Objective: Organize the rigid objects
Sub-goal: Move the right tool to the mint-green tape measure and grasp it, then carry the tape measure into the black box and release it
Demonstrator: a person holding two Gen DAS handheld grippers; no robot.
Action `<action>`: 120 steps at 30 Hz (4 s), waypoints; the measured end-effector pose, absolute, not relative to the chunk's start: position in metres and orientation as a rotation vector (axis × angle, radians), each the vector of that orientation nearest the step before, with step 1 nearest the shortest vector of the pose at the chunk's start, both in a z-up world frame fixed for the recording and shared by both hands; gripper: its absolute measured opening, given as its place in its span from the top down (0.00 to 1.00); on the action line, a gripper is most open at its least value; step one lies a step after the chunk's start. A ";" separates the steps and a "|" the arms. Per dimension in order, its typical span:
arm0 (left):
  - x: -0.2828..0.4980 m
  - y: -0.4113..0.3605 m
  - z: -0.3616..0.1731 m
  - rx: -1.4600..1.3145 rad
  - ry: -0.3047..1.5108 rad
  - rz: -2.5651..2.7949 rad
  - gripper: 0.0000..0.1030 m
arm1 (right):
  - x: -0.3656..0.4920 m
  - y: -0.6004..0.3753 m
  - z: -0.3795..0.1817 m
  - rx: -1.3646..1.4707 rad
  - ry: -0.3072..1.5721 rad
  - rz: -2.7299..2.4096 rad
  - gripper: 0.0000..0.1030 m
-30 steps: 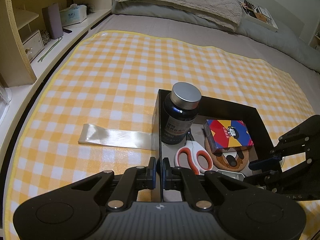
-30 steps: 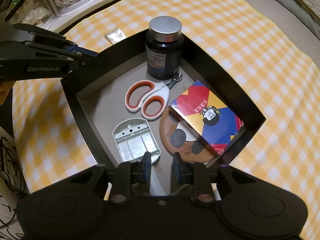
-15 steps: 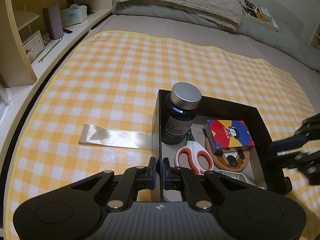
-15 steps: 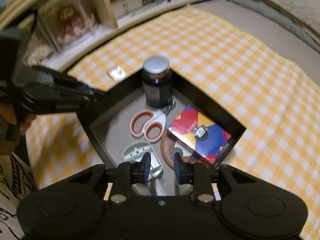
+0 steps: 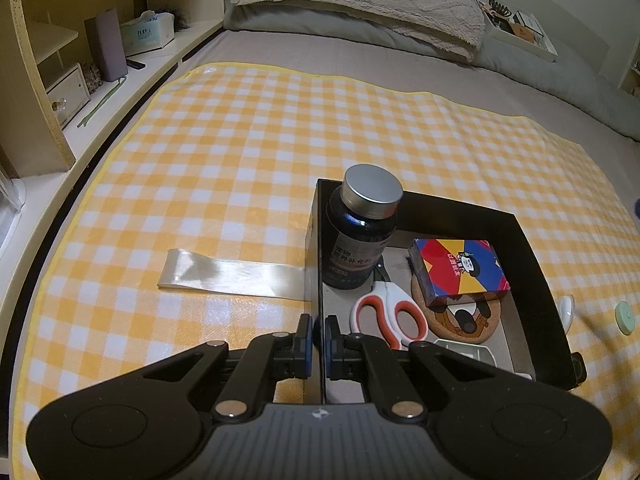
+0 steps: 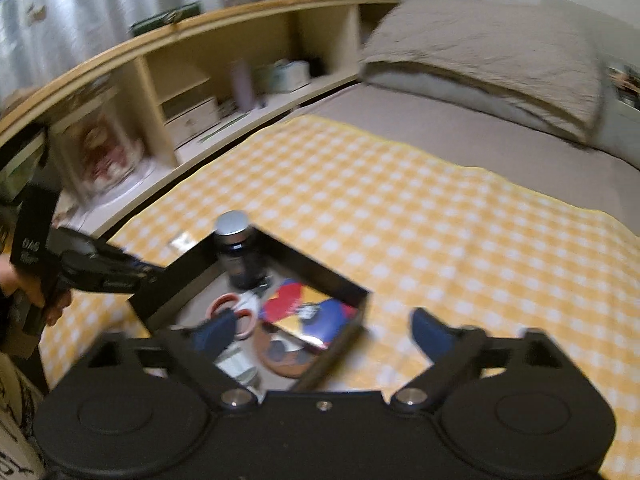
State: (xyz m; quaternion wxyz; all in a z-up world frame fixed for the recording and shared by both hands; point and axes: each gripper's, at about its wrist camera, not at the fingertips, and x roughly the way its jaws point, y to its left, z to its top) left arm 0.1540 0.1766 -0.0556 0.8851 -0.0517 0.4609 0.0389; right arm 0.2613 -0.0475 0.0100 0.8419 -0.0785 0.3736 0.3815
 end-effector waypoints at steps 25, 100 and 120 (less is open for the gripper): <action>0.155 0.179 -0.056 -0.096 0.960 0.091 0.94 | 0.287 -0.197 -0.053 -0.097 1.068 0.306 0.28; 0.150 0.173 -0.049 -0.060 0.910 0.077 0.97 | 0.268 0.010 -0.006 -0.237 0.963 0.876 0.51; 0.151 0.172 -0.049 -0.060 0.911 0.078 0.97 | 0.248 0.048 -0.048 -0.487 1.043 0.927 0.51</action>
